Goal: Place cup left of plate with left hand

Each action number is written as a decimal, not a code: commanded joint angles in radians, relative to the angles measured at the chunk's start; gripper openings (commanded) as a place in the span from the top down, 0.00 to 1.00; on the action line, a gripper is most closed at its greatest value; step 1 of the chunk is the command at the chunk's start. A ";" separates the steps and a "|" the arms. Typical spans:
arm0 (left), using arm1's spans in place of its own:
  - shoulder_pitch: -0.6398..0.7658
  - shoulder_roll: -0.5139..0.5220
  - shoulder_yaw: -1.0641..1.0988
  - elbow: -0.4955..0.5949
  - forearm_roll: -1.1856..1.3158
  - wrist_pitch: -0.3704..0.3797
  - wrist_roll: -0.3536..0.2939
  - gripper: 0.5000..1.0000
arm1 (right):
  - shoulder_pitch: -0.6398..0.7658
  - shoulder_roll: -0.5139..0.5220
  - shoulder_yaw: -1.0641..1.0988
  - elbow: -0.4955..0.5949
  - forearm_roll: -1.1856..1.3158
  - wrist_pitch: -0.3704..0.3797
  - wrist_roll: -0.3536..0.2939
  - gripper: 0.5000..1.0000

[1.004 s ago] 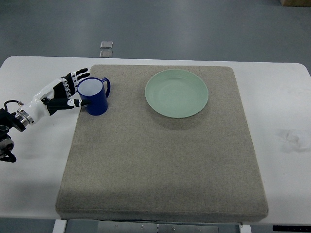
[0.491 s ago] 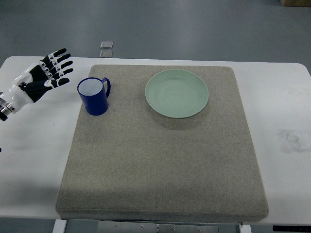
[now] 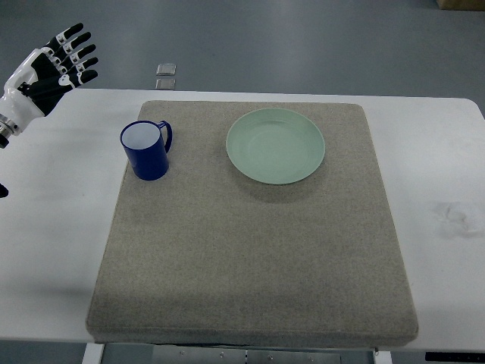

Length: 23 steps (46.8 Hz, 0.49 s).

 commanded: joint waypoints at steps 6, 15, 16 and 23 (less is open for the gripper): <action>-0.038 -0.063 -0.003 0.045 -0.073 -0.006 0.097 0.00 | 0.000 0.000 0.000 0.000 0.000 0.000 0.000 0.14; -0.076 -0.088 -0.001 0.067 -0.210 -0.004 0.254 0.00 | 0.000 0.000 0.000 0.000 0.000 0.000 0.000 0.14; -0.082 -0.088 -0.001 0.067 -0.216 -0.001 0.272 0.00 | 0.000 0.000 0.000 0.000 0.000 0.000 0.000 0.14; -0.104 -0.088 -0.004 0.067 -0.258 -0.004 0.356 0.00 | 0.000 0.000 0.000 0.000 0.000 0.000 0.000 0.14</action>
